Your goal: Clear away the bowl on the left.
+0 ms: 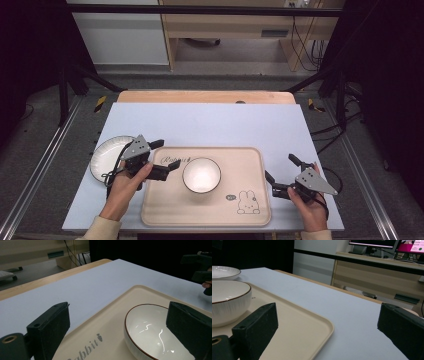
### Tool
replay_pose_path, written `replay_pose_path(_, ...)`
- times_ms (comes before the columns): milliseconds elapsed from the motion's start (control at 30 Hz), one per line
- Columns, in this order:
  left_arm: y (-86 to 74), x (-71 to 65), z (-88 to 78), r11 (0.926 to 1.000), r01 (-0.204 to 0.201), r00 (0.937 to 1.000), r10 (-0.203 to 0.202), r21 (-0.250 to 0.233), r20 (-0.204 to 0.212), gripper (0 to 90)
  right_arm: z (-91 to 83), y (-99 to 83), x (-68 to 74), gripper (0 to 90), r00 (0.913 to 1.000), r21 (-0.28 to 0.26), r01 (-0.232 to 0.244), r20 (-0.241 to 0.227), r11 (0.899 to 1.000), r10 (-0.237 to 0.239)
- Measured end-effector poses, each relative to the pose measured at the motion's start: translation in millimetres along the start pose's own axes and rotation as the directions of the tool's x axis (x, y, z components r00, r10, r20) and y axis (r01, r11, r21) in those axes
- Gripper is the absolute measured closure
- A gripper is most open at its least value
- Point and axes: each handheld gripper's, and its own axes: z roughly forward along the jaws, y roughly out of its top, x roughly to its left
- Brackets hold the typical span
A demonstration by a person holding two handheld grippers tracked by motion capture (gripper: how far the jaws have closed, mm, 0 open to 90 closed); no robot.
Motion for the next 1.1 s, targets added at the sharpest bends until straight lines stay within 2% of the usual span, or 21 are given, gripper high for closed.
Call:
replay_pose_path(233,-1.4,4.4,-7.7,0.9998,-0.003,1.0000,0.003,-0.020,-0.003,5.1,0.0,-0.1,0.0,3.3,1.0000,0.002,-0.002,-0.001,1.000,0.002)
replay_pose_path(300,-1.8,5.9,-8.8,0.9993,-0.013,0.9998,0.013,-0.036,0.016,5.1,0.0,-0.1,0.1,3.3,1.0000,0.001,-0.002,0.000,1.000,0.002)
replay_pose_path(367,-3.4,6.4,-13.4,0.9998,0.005,0.9998,-0.005,-0.017,-0.019,5.1,-0.1,-0.2,-0.2,3.3,1.0000,-0.001,0.001,-0.001,1.000,-0.001)
replay_pose_path(1100,-23.2,18.5,-43.7,0.9984,0.024,0.9973,-0.027,-0.051,-0.068,5.0,0.6,-0.7,1.1,3.3,1.0000,0.003,-0.008,-0.004,1.000,0.008)
